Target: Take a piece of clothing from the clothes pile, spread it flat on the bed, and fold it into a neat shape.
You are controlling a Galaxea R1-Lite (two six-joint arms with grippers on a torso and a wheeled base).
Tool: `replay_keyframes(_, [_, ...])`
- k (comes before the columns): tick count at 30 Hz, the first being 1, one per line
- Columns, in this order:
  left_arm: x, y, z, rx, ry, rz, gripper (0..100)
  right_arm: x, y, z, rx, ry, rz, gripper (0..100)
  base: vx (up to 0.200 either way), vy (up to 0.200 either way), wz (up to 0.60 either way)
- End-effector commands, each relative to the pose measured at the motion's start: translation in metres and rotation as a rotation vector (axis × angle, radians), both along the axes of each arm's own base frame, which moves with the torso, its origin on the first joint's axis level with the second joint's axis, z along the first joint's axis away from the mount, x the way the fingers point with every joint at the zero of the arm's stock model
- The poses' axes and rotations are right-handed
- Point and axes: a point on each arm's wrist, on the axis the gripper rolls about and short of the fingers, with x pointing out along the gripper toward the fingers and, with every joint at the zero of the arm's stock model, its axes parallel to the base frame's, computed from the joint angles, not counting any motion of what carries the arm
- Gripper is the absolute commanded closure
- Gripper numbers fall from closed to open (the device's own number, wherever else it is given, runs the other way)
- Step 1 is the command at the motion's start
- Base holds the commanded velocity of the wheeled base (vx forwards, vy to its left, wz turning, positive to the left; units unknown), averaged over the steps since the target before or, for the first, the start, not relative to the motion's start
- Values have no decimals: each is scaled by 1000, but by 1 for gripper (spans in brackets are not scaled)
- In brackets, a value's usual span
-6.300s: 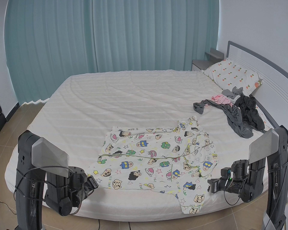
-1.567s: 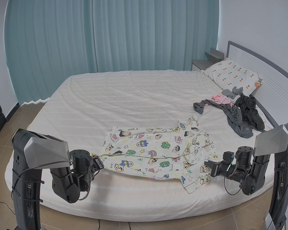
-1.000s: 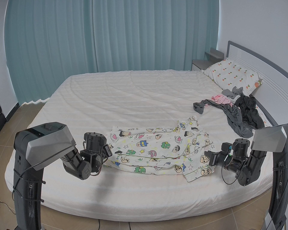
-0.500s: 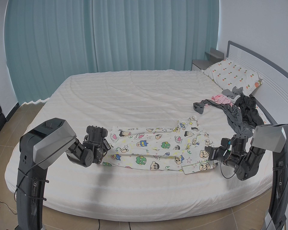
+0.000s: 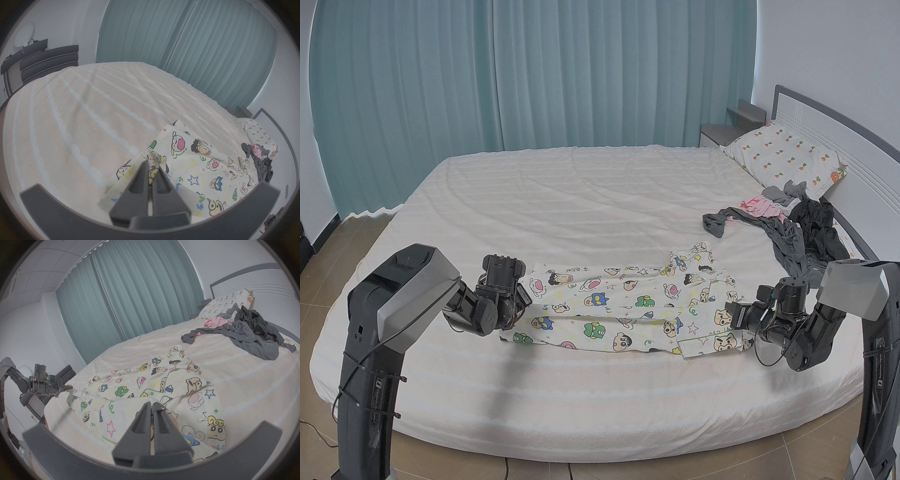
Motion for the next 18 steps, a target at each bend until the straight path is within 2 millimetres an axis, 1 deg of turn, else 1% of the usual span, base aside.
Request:
replay_keyframes(1, [5, -2, -3, -2, -6, -2, 0, 8, 1, -6, -5, 15, -14, 100, 0, 0, 0])
replay_keyframes(2, [7, -2, -6, -2, -4, 0, 0, 9, 1, -8, -7, 21, -17, 0, 0, 0, 0])
replay_keyframes(7, [14, -1, -17, 5, 30, 4, 0, 17, 0, -13, -20, 32, -49, 0, 0, 0, 0])
replay_keyframes(9, [15, -1, -16, 1, 26, 7, 0, 18, -1, -12, -23, 30, -58, 0, 0, 0, 0])
replay_keyframes(10, [17, 3, -13, -8, 17, 24, 0, 21, -7, -9, -31, 22, -98, 0, 0, 0, 0])
replay_keyframes(13, [19, 18, -6, -23, 6, 62, 0, 20, -21, -3, -34, 15, -145, 0, 0, 0, 0])
replay_keyframes(16, [19, 31, 1, -35, 0, 99, 0, 16, -31, -3, -39, 27, -178, 0, 0, 0, 0])
replay_keyframes(17, [19, 32, 2, -36, -2, 100, 0, 16, -32, -3, -40, 29, -181, 0, 0, 0, 0])
replay_keyframes(18, [19, 41, 7, -40, -1, 120, 0, 15, -39, -3, -46, 30, -213, 0, 0, 0, 0])
